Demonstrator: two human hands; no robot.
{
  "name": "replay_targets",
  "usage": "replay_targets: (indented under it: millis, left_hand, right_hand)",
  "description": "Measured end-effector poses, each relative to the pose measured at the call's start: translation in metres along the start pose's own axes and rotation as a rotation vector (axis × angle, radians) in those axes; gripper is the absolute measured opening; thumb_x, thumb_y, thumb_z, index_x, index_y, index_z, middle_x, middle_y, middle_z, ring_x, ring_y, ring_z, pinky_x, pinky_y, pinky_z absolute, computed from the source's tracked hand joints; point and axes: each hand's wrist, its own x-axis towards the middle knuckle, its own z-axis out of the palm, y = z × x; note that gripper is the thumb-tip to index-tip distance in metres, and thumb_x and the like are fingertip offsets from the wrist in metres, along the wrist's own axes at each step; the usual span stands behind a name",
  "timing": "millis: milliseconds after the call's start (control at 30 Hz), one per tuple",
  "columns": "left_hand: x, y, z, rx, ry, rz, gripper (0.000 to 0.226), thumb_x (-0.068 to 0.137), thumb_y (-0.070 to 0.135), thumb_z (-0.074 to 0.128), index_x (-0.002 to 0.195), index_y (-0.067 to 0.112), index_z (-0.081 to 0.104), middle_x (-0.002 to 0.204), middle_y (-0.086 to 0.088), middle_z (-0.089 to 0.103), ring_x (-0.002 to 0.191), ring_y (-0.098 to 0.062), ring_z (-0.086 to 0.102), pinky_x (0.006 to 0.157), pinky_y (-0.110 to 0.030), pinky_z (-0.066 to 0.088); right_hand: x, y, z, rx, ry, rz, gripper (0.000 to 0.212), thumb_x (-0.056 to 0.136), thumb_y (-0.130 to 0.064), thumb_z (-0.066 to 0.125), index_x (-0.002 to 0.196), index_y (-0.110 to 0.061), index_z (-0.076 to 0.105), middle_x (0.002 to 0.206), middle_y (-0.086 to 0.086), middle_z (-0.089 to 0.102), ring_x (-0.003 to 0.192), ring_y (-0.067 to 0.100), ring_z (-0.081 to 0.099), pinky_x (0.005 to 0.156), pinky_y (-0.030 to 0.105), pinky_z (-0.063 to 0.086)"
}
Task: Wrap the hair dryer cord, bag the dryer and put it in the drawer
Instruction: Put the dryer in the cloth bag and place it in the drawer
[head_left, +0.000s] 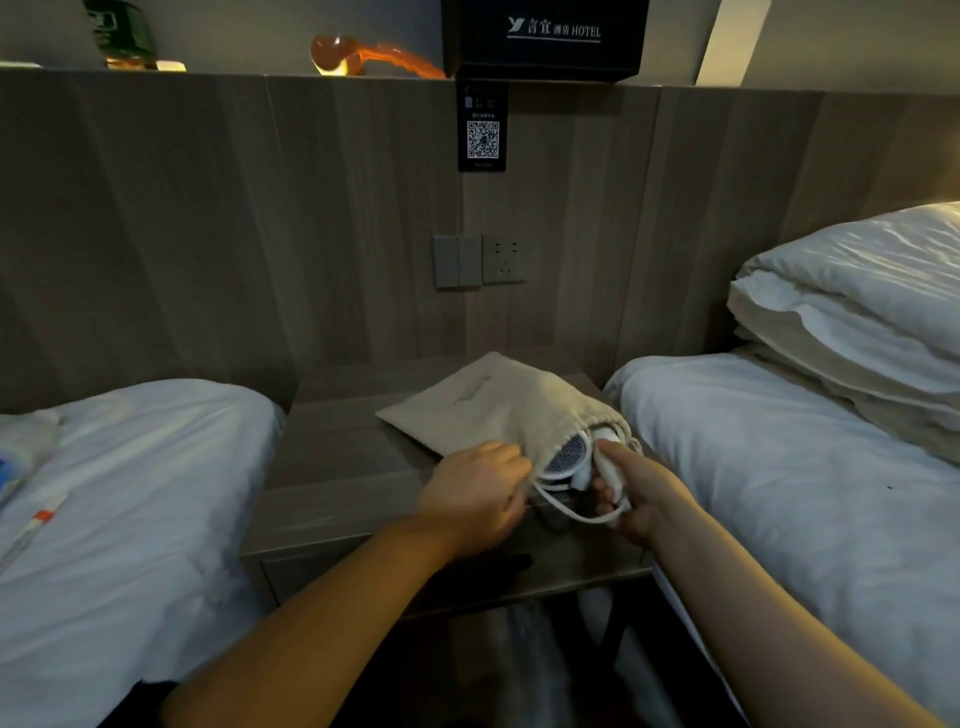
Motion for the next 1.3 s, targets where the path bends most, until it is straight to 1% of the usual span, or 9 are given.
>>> replay_targets:
  millis: [133, 233, 333, 433, 567, 867, 967, 1100, 1300]
  left_hand:
    - [0.007, -0.001, -0.002, -0.051, 0.042, -0.216, 0.018, 0.08, 0.033, 0.051, 0.072, 0.02, 0.043, 0.081, 0.002, 0.047, 0.084, -0.02, 0.049, 0.062, -0.029, 0.03]
    - [0.029, 0.001, -0.003, -0.128, 0.162, -0.313, 0.027, 0.08, 0.042, 0.051, 0.098, 0.023, 0.05, 0.101, 0.003, 0.05, 0.095, -0.013, 0.045, 0.073, -0.029, 0.037]
    - [0.063, 0.007, -0.004, -0.155, 0.051, -0.261, 0.046, 0.083, 0.039, 0.051, 0.124, 0.02, 0.05, 0.124, -0.002, 0.053, 0.117, -0.019, 0.04, 0.092, -0.035, 0.038]
    - [0.092, 0.009, 0.0, -0.064, -0.174, -0.265, 0.039, 0.086, 0.029, 0.05, 0.121, 0.014, 0.056, 0.124, -0.007, 0.057, 0.118, -0.027, 0.044, 0.092, -0.039, 0.042]
    - [0.107, 0.011, 0.001, 0.055, -0.231, -0.237, 0.023, 0.089, 0.022, 0.05, 0.102, 0.014, 0.067, 0.107, -0.011, 0.066, 0.095, -0.031, 0.059, 0.076, -0.035, 0.047]
    - [0.106, 0.005, -0.009, -0.21, -0.109, -0.254, 0.026, 0.088, 0.026, 0.055, 0.071, 0.008, 0.063, 0.077, -0.008, 0.064, 0.081, -0.027, 0.06, 0.059, -0.032, 0.038]
    - [0.101, -0.002, -0.013, -0.4, -0.081, -0.302, 0.021, 0.086, 0.025, 0.06, 0.089, 0.01, 0.074, 0.091, -0.009, 0.072, 0.087, -0.021, 0.063, 0.077, -0.037, 0.05]
    - [0.081, -0.019, -0.009, -0.252, 0.003, -0.248, 0.024, 0.085, 0.022, 0.059, 0.106, 0.014, 0.069, 0.116, -0.003, 0.065, 0.112, -0.018, 0.051, 0.097, -0.032, 0.039]
    - [0.002, -0.037, 0.023, -0.402, 0.379, -0.554, 0.048, 0.081, 0.021, 0.065, 0.125, 0.01, 0.05, 0.121, -0.006, 0.052, 0.112, -0.018, 0.048, 0.093, -0.021, 0.034]
  right_hand:
    - [0.001, 0.0, 0.0, -0.081, -0.017, 0.002, 0.028, 0.09, -0.03, 0.057, 0.071, -0.011, 0.054, 0.055, 0.008, 0.043, 0.036, 0.014, 0.038, 0.033, 0.016, 0.032]
    - [0.005, 0.007, 0.002, -0.203, -0.014, -0.054, 0.033, 0.09, -0.029, 0.058, 0.068, -0.005, 0.056, 0.05, 0.011, 0.045, 0.029, 0.015, 0.038, 0.036, 0.019, 0.032]
    - [0.008, 0.01, 0.004, -0.249, -0.015, -0.105, 0.034, 0.089, -0.027, 0.06, 0.066, -0.001, 0.057, 0.04, 0.009, 0.049, 0.025, 0.014, 0.039, 0.037, 0.019, 0.035]
    - [0.007, 0.009, 0.002, -0.309, -0.028, -0.109, 0.035, 0.088, -0.029, 0.062, 0.067, -0.001, 0.059, 0.041, 0.009, 0.051, 0.028, 0.014, 0.042, 0.039, 0.022, 0.037]
    - [0.007, 0.009, -0.002, -0.312, -0.041, -0.111, 0.034, 0.088, -0.029, 0.062, 0.07, 0.0, 0.059, 0.046, 0.012, 0.052, 0.031, 0.016, 0.044, 0.043, 0.025, 0.038]
    - [0.006, -0.005, 0.013, -0.211, -0.135, -0.021, 0.029, 0.09, -0.025, 0.06, 0.079, 0.001, 0.057, 0.047, 0.012, 0.05, 0.033, 0.016, 0.043, 0.037, 0.021, 0.039]
    - [0.007, -0.007, 0.025, -0.156, -0.148, 0.019, 0.029, 0.093, -0.025, 0.056, 0.077, -0.001, 0.055, 0.044, 0.01, 0.048, 0.029, 0.014, 0.042, 0.035, 0.018, 0.037]
    - [0.005, -0.007, 0.035, -0.014, -0.187, 0.094, 0.021, 0.095, -0.024, 0.05, 0.081, -0.009, 0.053, 0.059, 0.008, 0.048, 0.026, 0.011, 0.043, 0.034, 0.014, 0.037]
    - [0.006, -0.012, 0.031, 0.142, -0.16, 0.138, 0.02, 0.097, -0.023, 0.048, 0.083, -0.009, 0.05, 0.069, 0.012, 0.05, 0.05, 0.019, 0.043, 0.03, 0.019, 0.043]
